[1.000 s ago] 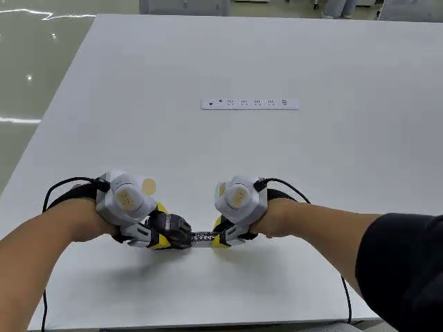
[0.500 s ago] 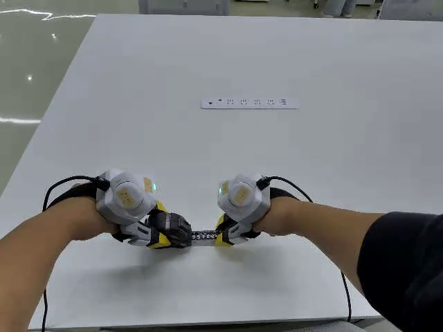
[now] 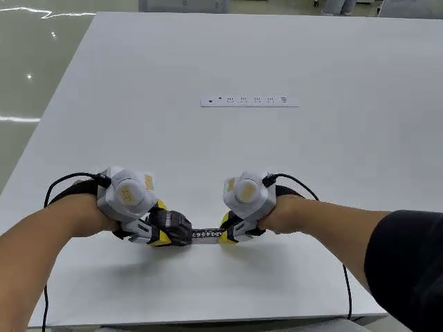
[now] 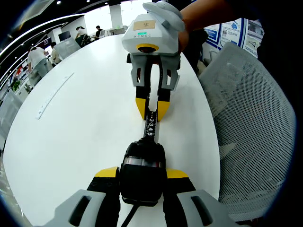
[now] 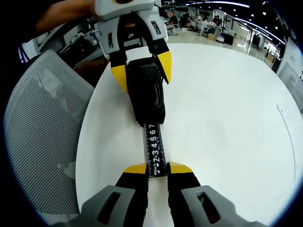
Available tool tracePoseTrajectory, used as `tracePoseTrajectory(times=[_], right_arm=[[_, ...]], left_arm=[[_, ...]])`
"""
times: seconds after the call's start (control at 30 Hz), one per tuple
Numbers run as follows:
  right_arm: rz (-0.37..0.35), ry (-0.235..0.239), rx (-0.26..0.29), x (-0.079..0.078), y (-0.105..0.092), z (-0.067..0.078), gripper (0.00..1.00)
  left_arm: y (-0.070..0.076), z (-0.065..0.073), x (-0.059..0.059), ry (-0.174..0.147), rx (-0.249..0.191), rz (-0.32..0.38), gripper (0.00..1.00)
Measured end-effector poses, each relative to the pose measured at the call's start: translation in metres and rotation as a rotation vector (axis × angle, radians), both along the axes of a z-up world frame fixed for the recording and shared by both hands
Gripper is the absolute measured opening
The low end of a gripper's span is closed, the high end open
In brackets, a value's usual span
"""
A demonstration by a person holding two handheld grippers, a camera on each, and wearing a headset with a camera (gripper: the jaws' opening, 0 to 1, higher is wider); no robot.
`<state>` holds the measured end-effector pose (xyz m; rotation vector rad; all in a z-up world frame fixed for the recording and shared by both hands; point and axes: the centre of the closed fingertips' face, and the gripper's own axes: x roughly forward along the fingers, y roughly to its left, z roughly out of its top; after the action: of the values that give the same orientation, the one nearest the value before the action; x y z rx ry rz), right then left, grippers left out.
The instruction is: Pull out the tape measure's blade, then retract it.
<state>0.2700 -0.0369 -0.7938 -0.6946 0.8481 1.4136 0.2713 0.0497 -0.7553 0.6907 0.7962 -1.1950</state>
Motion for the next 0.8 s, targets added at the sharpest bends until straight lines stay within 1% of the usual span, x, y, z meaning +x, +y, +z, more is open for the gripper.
tracePoseTrajectory(times=[0.1, 0.4, 0.47, 0.8], right_arm=[[-0.003, -0.001, 0.001, -0.0004, -0.001, 0.0002, 0.1], [-0.005, -0.005, -0.005, -0.0002, -0.0047, 0.0001, 0.1], [0.005, -0.011, -0.002, -0.0001, -0.0049, 0.0001, 0.1], [-0.004, -0.008, -0.007, 0.0008, -0.0092, -0.0001, 0.1]], left_arm=[[-0.0003, 0.0005, -0.0003, 0.003, -0.002, 0.004, 0.3], [-0.0002, 0.0008, -0.0004, -0.001, -0.004, 0.005, 0.3], [-0.0001, 0.0009, -0.0003, -0.002, -0.004, 0.005, 0.3], [0.0002, 0.0007, 0.0002, -0.003, -0.005, 0.002, 0.3]])
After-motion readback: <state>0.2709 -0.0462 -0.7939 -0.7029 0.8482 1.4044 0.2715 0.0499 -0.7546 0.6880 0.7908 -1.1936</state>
